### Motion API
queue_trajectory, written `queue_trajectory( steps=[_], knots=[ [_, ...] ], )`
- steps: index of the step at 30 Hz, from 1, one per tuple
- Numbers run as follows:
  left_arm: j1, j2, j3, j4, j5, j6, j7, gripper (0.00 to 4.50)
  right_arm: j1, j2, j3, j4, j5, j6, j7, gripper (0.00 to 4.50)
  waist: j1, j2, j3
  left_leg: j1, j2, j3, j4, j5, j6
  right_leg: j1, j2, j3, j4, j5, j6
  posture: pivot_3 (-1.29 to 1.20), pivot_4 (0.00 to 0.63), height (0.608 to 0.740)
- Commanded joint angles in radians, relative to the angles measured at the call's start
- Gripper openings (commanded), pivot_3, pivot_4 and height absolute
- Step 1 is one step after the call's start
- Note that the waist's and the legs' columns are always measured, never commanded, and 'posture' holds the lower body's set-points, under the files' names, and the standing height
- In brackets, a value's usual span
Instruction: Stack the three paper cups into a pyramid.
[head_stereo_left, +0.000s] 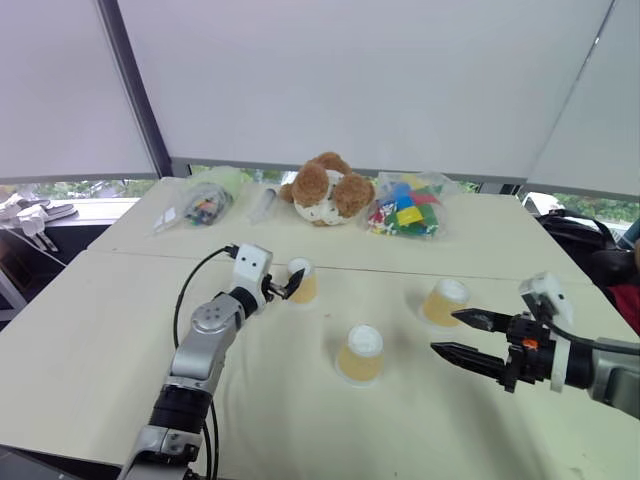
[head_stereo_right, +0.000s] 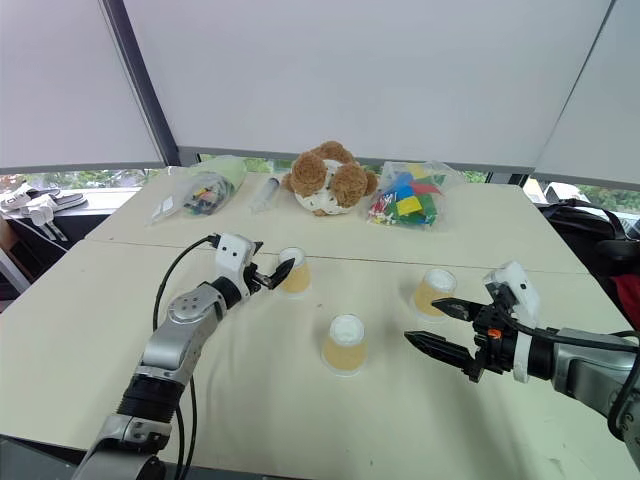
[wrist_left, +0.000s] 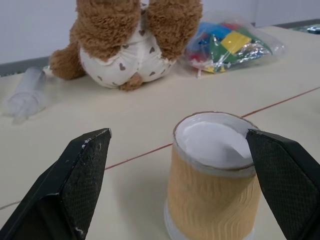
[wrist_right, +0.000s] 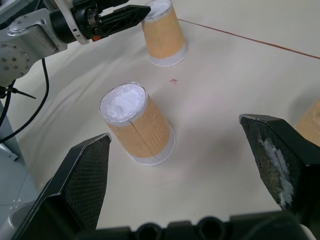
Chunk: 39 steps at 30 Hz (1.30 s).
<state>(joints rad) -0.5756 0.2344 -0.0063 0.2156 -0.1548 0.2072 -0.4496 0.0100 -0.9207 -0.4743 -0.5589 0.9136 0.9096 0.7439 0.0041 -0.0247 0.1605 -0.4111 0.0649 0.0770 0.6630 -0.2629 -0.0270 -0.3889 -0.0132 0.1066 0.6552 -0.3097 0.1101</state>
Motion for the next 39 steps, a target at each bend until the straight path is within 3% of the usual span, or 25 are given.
queue_trajectory(
  steps=[1, 18, 21, 24, 27, 31, 34, 39],
  knots=[
    [-0.039, 0.000, 0.002, 0.009, -0.018, -0.029, -0.037, 4.42, 0.005, 0.009, -0.020, -0.028, 0.015, -0.009, -0.014, 4.50, 0.000, 0.000, 0.000, 0.000, 0.000, 0.000, 0.000, 0.000, 0.000, 0.000, 0.000, 0.000, 0.000, 0.000, 0.000, 0.00, 0.150, 0.740],
    [-0.106, -0.025, -0.039, 0.166, 0.044, -0.089, -0.058, 4.42, 0.040, 0.031, -0.027, -0.062, 0.026, -0.013, -0.061, 4.50, -0.002, 0.000, 0.000, 0.000, 0.000, 0.000, 0.000, 0.000, 0.000, 0.000, 0.000, 0.000, 0.000, 0.000, 0.000, 0.00, 0.150, 0.740],
    [-0.116, -0.030, -0.036, 0.177, 0.041, -0.098, -0.054, 3.55, 0.043, 0.030, -0.030, -0.066, 0.033, -0.012, -0.065, 4.50, 0.001, 0.000, 0.000, 0.000, 0.000, 0.000, 0.000, 0.000, 0.000, 0.000, 0.000, 0.000, 0.000, 0.000, 0.000, 0.00, 0.150, 0.740],
    [-0.127, -0.031, -0.038, 0.190, 0.042, -0.104, -0.056, 2.28, 0.043, 0.031, -0.030, -0.070, 0.039, -0.009, -0.072, 4.50, 0.000, 0.000, 0.000, 0.000, 0.000, 0.000, 0.000, 0.000, 0.000, 0.000, 0.000, 0.000, 0.000, 0.000, 0.000, 0.00, 0.150, 0.740],
    [-0.131, -0.031, -0.037, 0.191, 0.041, -0.114, -0.058, 2.24, 0.043, 0.029, -0.031, -0.072, 0.045, -0.007, -0.077, 4.50, 0.000, 0.000, 0.000, 0.000, 0.000, 0.000, 0.000, 0.000, 0.000, 0.000, 0.000, 0.000, 0.000, 0.000, 0.000, 0.00, 0.150, 0.740],
    [-0.056, 0.028, -0.041, 0.036, -0.028, -0.083, -0.197, 2.24, 0.049, 0.013, -0.050, -0.064, 0.051, -0.005, -0.069, 4.50, -0.006, 0.000, 0.000, 0.000, 0.000, 0.000, 0.000, 0.000, 0.000, -0.001, 0.000, 0.000, 0.000, 0.000, 0.000, 0.00, 0.150, 0.740],
    [0.075, 0.148, -0.051, -0.196, -0.107, 0.027, -0.345, 2.24, 0.060, -0.010, -0.075, -0.046, 0.051, -0.005, -0.041, 4.50, -0.023, 0.001, 0.000, 0.000, 0.001, 0.000, -0.002, 0.000, 0.000, -0.001, 0.000, 0.000, 0.000, 0.000, 0.000, 0.00, 0.150, 0.740],
    [0.226, 0.276, -0.051, -0.473, -0.221, 0.195, -0.432, 2.24, 0.039, -0.031, -0.052, 0.003, 0.026, -0.024, -0.010, 4.50, -0.014, 0.001, 0.000, 0.001, 0.002, 0.000, -0.002, 0.000, 0.000, 0.000, 0.000, 0.000, 0.000, 0.000, 0.000, 0.00, 0.150, 0.740]
  ],
)
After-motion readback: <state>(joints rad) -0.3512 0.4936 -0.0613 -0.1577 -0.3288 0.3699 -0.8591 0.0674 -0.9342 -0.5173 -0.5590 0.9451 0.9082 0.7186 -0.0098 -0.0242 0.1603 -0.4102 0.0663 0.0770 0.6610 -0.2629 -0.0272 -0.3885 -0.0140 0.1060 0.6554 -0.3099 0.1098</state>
